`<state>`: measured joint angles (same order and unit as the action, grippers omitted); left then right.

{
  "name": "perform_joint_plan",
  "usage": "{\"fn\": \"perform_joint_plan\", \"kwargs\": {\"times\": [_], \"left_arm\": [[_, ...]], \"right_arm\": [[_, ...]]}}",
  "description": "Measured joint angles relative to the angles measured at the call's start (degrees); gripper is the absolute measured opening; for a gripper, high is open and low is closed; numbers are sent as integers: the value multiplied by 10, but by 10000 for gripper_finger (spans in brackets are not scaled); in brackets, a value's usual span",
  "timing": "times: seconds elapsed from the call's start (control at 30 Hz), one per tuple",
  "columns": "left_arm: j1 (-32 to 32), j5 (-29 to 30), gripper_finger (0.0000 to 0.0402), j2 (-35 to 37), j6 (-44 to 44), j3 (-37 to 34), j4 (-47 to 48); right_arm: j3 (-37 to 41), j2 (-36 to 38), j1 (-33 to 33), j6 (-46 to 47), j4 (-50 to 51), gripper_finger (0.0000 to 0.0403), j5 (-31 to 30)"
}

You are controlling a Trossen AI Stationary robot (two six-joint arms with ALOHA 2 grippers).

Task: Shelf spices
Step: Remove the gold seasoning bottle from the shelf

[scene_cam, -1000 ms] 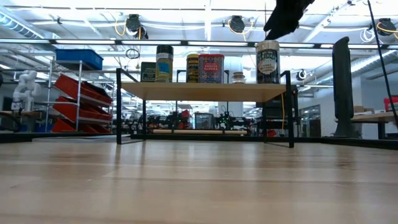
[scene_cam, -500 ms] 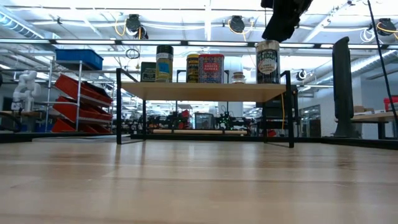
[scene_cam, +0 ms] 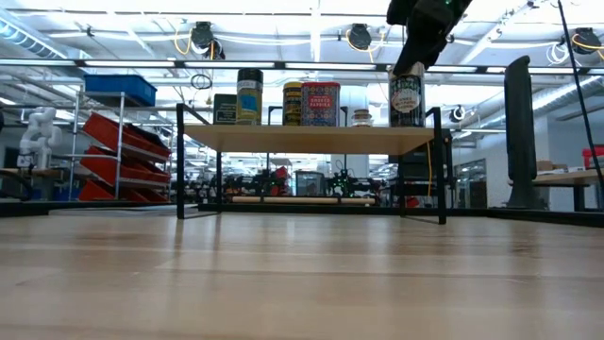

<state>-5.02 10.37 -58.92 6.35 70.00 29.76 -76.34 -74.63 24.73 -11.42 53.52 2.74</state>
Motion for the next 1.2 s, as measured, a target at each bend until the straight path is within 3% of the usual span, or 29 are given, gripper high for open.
{"fn": "perform_joint_plan", "kwargs": {"times": [0.27,0.67,1.2], "left_arm": [[0,0,131,0,0,0,0],[0,0,131,0,0,0,-1],[0,0,131,0,-1,0,3]], "right_arm": [[0,0,1,-2,21,366,0],[0,0,1,2,25,266,2],[0,17,-28,43,27,269,8]]}}
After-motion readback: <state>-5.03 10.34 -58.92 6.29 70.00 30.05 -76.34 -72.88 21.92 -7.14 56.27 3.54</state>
